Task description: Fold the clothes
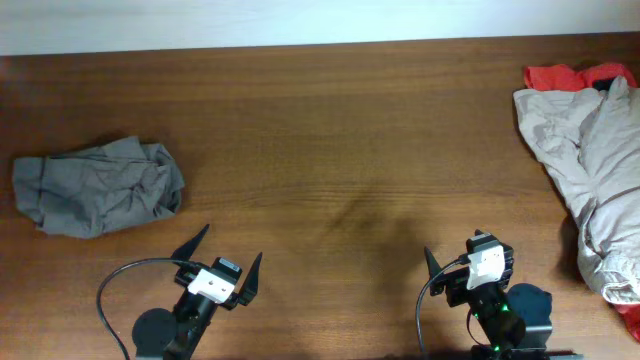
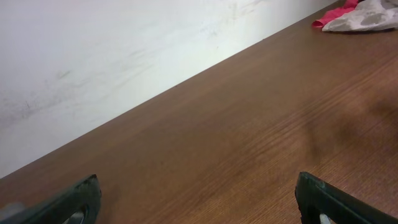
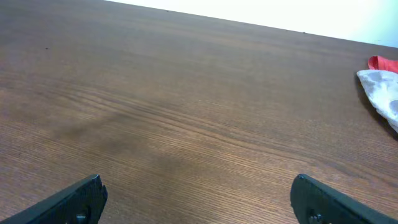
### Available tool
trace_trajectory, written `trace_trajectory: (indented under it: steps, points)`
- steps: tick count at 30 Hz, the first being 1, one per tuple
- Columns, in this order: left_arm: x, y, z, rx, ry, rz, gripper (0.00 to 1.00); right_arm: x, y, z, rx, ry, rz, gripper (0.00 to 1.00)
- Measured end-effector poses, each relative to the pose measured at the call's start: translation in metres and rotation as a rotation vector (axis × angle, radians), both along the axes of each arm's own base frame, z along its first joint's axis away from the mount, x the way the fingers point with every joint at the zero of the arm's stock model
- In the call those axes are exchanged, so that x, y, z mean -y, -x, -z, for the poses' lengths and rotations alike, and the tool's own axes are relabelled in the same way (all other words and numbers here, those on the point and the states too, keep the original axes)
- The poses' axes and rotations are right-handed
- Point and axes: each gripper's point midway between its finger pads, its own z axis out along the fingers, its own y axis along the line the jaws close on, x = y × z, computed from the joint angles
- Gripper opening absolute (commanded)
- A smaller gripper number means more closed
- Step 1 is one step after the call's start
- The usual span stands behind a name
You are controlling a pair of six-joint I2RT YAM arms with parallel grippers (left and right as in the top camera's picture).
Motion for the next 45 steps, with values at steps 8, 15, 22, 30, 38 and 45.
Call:
trace_trajectory:
  steps: [8,15,22,30,38,45]
  points:
    - [-0.01,0.001,0.019,-0.147,0.091,-0.105,0.99,-0.041,0.027,0.01,-0.053,0.015,-0.289,0.99]
    - [-0.015,0.0,0.019,-0.158,0.112,-0.138,1.0,-0.048,0.031,0.008,-0.041,0.016,-0.34,0.99]
    - [-0.016,-0.001,0.019,-0.159,0.115,-0.143,0.99,-0.05,0.031,0.008,-0.039,0.015,-0.349,0.99]
    - [-0.016,-0.001,0.019,-0.159,0.115,-0.143,1.0,-0.05,0.032,0.007,-0.035,0.02,-0.356,0.99]
    - [-0.016,-0.001,0.019,-0.159,0.115,-0.143,0.99,-0.05,0.032,0.007,-0.034,0.022,-0.358,0.99]
    - [-0.016,-0.001,0.019,-0.159,0.115,-0.143,1.0,-0.045,0.028,0.007,-0.025,0.041,-0.325,0.99]
